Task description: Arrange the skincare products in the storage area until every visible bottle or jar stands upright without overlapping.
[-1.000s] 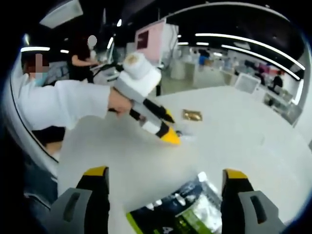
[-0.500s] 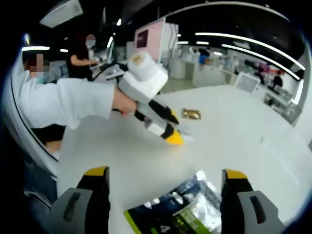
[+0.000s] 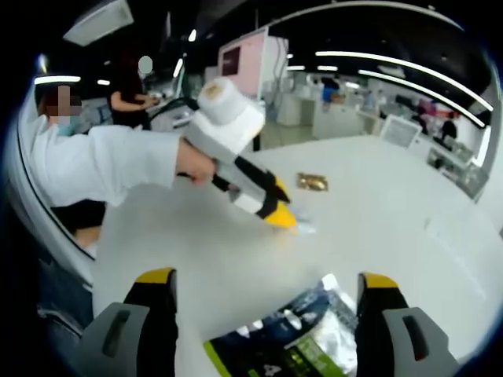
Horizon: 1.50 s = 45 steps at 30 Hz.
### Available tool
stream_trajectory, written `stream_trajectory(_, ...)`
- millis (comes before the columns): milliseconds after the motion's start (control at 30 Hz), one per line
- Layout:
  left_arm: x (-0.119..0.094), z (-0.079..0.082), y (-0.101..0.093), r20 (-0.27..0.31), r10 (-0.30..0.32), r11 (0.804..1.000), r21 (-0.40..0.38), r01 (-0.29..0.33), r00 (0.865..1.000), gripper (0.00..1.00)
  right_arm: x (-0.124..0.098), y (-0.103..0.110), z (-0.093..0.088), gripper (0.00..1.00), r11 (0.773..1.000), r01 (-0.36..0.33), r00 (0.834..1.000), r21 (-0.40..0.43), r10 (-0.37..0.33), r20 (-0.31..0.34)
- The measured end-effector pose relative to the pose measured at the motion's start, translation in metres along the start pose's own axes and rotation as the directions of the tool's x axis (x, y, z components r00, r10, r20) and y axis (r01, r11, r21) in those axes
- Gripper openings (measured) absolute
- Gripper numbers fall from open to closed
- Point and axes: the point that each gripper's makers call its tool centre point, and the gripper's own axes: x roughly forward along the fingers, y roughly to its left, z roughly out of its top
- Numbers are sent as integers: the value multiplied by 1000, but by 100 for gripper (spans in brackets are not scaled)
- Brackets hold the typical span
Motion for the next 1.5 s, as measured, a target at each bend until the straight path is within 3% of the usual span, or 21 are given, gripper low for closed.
stream_trajectory(233, 2, 0, -8, -11, -5, 1000, -1, 5, 1000, 53, -1, 1, 0, 95, 1000, -2, 1000, -4, 2, -3)
stream_trajectory(333, 4, 1, -13, -8, -15, 1000, 5, 15, 1000, 55, -2, 1, -1, 95, 1000, 1, 1000, 0, -1, -2)
stream_trajectory(500, 10, 7, -18, 9, -21, 999, 28, 21, 1000, 49, -3, 1, -3, 95, 1000, 0, 1000, -3, 0, -9)
stream_trajectory(567, 12, 8, -18, 15, -30, 999, 46, 29, 999, 42, -3, 1, -3, 95, 1000, 0, 1000, -3, 0, -9)
stream_trajectory(767, 12, 3, -20, 13, -43, 998, 55, 42, 999, 41, -2, -1, -4, 94, 1000, 4, 1000, 4, -4, -8)
stream_trajectory(967, 6, -3, -31, 65, -101, 991, 93, 95, 993, 39, 3, 7, -8, 94, 1000, -15, 1000, 2, 16, -20)
stream_trajectory(1133, -3, -11, -34, 54, -122, 988, 107, 115, 991, 39, 7, 11, -9, 92, 1000, -31, 999, -5, 31, -26)
stream_trajectory(1500, -20, -30, -48, 21, -206, 966, 164, 200, 978, 38, 11, 9, -16, 71, 999, -32, 999, 0, 32, -44)
